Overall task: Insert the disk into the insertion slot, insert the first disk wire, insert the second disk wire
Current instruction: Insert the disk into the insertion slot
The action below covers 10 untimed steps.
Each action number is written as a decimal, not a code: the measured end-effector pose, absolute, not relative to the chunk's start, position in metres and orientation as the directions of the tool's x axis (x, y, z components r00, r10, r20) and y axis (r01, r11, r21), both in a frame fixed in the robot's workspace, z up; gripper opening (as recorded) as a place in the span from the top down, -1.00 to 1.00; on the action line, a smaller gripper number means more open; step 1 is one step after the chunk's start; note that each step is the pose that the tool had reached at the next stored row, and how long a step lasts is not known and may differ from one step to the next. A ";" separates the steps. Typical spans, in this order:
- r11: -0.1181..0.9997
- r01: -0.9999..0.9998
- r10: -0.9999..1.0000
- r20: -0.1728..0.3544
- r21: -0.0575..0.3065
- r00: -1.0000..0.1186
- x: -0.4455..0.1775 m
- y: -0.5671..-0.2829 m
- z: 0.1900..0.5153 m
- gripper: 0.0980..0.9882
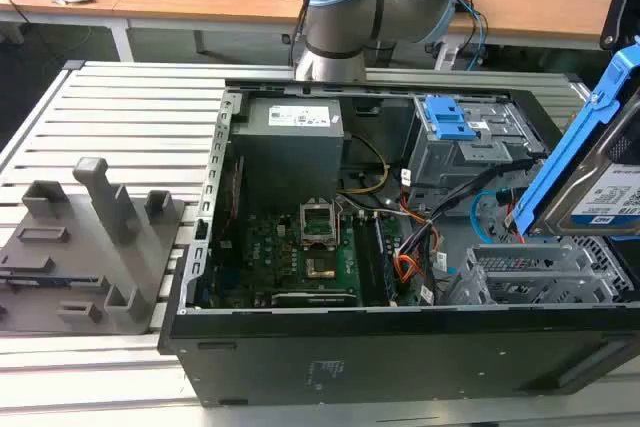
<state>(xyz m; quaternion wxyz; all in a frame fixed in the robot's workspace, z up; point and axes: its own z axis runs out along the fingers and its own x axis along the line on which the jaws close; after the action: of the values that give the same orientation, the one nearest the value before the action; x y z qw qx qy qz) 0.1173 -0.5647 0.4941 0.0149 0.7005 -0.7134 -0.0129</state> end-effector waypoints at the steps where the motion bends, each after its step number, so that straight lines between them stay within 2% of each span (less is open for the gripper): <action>1: 0.018 -0.999 -1.000 0.003 0.039 -0.018 0.117 -0.565 0.494 0.40; 10: 0.018 -0.999 -1.000 0.003 0.039 -0.018 0.117 -0.565 0.468 0.40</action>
<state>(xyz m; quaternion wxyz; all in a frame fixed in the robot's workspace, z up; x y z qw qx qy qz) 0.1173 -0.5647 0.4682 0.0150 0.7005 -0.7134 -0.0128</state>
